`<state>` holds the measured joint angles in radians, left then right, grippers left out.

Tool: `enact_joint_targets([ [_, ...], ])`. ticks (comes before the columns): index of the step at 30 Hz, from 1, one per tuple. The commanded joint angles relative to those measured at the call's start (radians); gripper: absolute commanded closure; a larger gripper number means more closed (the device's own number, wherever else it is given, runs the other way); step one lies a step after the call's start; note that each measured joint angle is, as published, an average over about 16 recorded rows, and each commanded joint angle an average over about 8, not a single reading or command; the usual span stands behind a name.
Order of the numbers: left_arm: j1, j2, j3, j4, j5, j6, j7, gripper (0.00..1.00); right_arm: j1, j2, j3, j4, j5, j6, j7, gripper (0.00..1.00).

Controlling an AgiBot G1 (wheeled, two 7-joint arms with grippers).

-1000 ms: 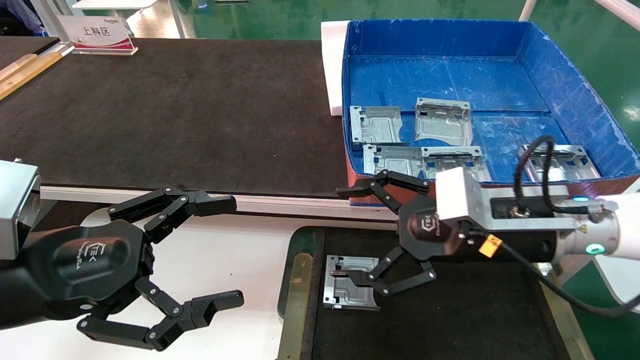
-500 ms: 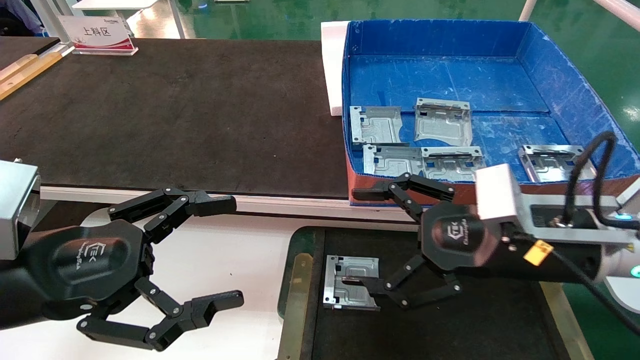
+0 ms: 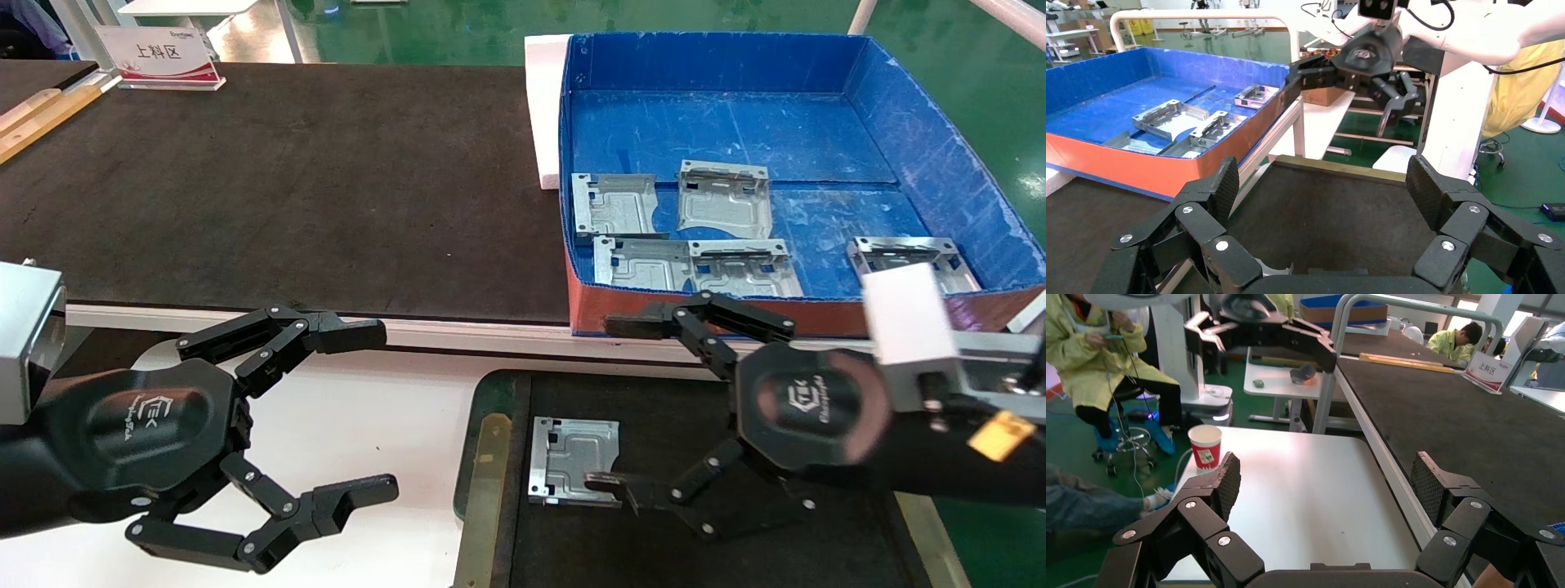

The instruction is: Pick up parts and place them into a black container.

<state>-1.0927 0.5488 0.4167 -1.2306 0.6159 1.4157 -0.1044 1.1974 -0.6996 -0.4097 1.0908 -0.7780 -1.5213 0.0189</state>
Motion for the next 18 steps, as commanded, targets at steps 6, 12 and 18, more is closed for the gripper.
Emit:
enact_joint_targets([
  [6,0.000,0.000,0.000,0.000,0.000,0.000,0.000,0.00,-0.065,0.047,0.069,0.103,0.025,0.014,0.090,0.00],
  [12,0.000,0.000,0.000,0.000,0.000,0.000,0.000,0.00,-0.116,0.084,0.123,0.183,0.045,0.024,0.159,0.00],
  [18,0.000,0.000,0.000,0.000,0.000,0.000,0.000,0.00,-0.143,0.103,0.151,0.225,0.056,0.028,0.186,0.00],
])
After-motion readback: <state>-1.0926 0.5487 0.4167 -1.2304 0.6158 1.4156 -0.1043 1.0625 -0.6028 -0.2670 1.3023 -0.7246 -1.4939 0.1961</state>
